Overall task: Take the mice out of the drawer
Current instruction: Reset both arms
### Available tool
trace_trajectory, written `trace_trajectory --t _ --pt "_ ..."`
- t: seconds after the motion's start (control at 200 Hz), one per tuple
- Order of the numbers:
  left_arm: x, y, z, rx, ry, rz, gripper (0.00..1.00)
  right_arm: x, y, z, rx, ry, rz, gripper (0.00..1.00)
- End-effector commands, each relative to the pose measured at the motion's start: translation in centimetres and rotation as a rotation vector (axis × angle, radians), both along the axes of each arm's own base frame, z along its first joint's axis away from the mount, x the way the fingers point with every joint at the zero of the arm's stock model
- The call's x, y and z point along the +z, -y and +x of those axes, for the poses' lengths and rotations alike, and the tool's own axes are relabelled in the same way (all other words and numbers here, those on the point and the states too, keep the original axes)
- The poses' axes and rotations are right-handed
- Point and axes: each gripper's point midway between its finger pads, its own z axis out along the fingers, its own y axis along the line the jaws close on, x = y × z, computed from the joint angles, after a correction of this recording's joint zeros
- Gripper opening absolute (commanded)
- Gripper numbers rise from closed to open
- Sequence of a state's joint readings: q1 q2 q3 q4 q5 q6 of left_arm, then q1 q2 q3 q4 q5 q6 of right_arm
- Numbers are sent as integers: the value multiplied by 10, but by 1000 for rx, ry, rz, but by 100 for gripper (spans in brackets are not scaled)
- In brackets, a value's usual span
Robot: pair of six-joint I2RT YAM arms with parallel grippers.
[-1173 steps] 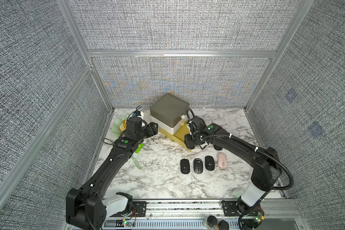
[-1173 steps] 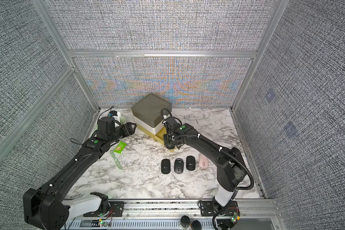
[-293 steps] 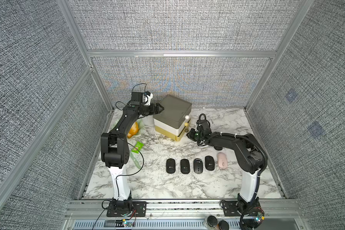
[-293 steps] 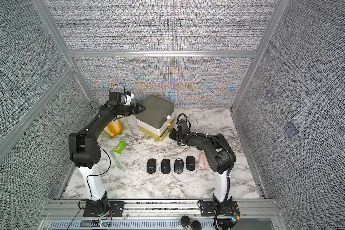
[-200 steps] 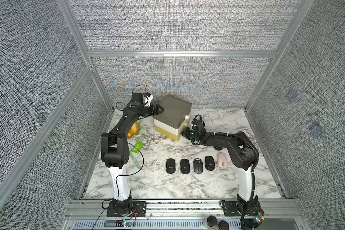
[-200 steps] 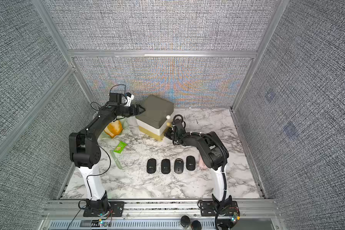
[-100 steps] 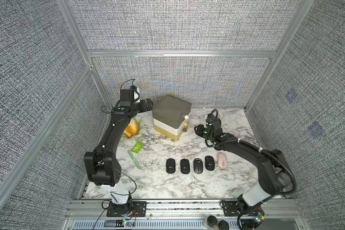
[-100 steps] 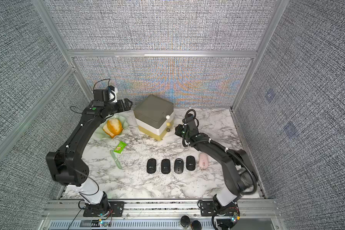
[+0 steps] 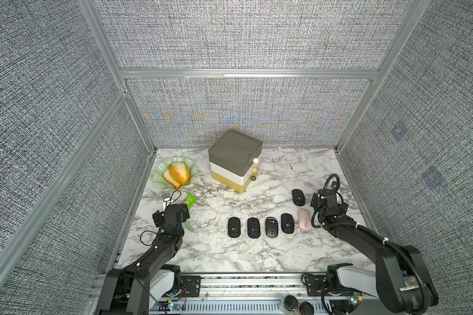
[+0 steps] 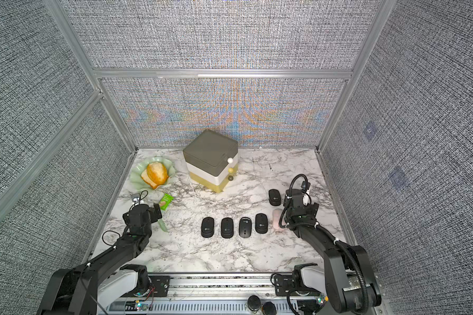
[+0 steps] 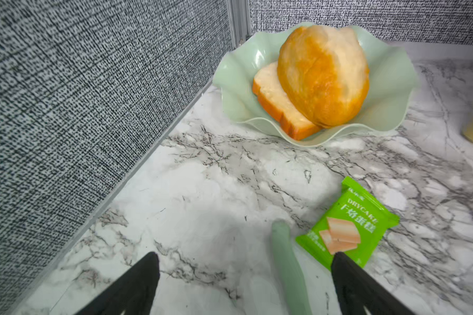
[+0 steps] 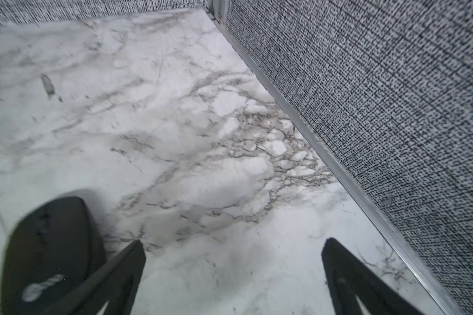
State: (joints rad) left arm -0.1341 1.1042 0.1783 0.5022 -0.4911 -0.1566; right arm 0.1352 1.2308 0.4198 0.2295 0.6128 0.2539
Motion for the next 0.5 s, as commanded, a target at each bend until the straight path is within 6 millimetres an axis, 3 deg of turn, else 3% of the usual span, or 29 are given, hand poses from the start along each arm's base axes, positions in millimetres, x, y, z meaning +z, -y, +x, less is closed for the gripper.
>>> trace_trajectory --t 0.0,0.16,0.275,0.39,0.42,0.495 --pt "58 3 26 -38 275 81 100 21 -3 19 74 186 -14 99" --pt "69 13 39 -93 339 61 100 25 -4 35 147 235 29 99" --pt "57 28 44 -184 358 53 100 32 -9 45 253 346 33 99" --pt "60 29 38 -208 438 105 99 9 -19 50 335 341 57 99" --pt "61 30 40 -210 444 112 99 12 -24 51 363 374 44 99" --pt "50 26 50 -182 371 67 99 9 -9 55 261 310 59 99"
